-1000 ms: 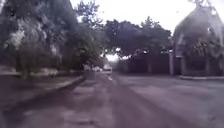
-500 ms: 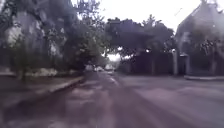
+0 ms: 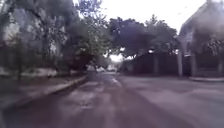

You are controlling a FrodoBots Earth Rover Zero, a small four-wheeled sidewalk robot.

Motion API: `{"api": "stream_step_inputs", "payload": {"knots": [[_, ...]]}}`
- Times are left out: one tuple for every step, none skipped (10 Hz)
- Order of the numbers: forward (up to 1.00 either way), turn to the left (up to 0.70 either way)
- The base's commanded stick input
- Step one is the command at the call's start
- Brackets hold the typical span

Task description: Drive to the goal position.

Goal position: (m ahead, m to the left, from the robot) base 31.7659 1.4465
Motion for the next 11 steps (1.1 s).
{"api": "stream_step_inputs", "payload": {"knots": [[0.7,0.0],[0.7,0.0],[0.7,0.0],[0.7,0.0],[0.7,0.0],[0.7,0.0],[0.7,0.0],[0.7,0.0],[0.7,0.0],[0.7,0.0],[0.7,0.0]]}}
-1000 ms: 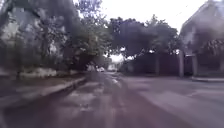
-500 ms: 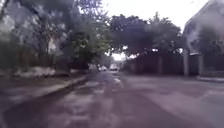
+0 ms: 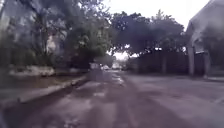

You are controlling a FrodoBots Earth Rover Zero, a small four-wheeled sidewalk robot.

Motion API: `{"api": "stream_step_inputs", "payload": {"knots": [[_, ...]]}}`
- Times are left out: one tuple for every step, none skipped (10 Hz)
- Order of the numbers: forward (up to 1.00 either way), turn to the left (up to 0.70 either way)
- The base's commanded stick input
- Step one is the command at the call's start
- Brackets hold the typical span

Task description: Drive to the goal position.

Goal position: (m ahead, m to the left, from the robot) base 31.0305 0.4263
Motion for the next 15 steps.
{"api": "stream_step_inputs", "payload": {"knots": [[0.7,0.0],[0.7,0.0],[0.7,0.0],[0.7,0.0],[0.7,-0.11],[0.7,-0.3],[0.7,-0.35],[0.7,-0.35],[0.7,-0.34],[0.7,-0.2],[0.7,0.0],[0.7,0.0],[0.7,0.0],[0.7,0.0],[0.7,0.0]]}}
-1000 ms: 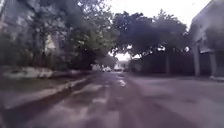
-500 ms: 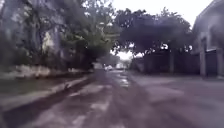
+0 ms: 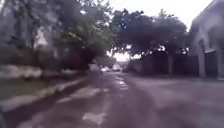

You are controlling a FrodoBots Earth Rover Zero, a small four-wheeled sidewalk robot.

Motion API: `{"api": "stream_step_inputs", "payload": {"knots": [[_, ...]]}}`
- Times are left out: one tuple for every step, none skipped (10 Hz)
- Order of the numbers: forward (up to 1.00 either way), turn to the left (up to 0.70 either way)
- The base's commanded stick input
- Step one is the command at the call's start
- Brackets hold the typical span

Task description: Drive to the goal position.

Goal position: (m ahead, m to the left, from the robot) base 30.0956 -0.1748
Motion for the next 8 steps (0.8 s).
{"api": "stream_step_inputs", "payload": {"knots": [[0.7,0.0],[0.7,0.0],[0.7,0.0],[0.7,0.0],[0.7,0.0],[0.7,0.0],[0.7,0.0],[0.7,0.0]]}}
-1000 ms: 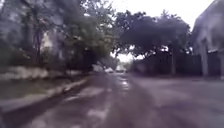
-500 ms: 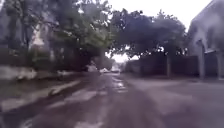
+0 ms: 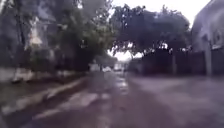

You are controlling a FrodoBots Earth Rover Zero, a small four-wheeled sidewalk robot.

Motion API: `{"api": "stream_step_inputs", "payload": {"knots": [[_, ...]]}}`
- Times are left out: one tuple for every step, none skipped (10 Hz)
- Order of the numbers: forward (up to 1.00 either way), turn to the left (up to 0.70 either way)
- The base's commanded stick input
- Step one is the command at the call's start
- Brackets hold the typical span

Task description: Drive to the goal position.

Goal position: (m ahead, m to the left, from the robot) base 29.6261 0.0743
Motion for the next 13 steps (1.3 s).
{"api": "stream_step_inputs", "payload": {"knots": [[0.7,0.0],[0.7,-0.21],[0.7,-0.33],[0.7,-0.35],[0.7,-0.35],[0.7,-0.35],[0.7,-0.35],[0.7,-0.35],[0.7,-0.35],[0.7,-0.35],[0.7,-0.35],[0.7,-0.35],[0.7,-0.35]]}}
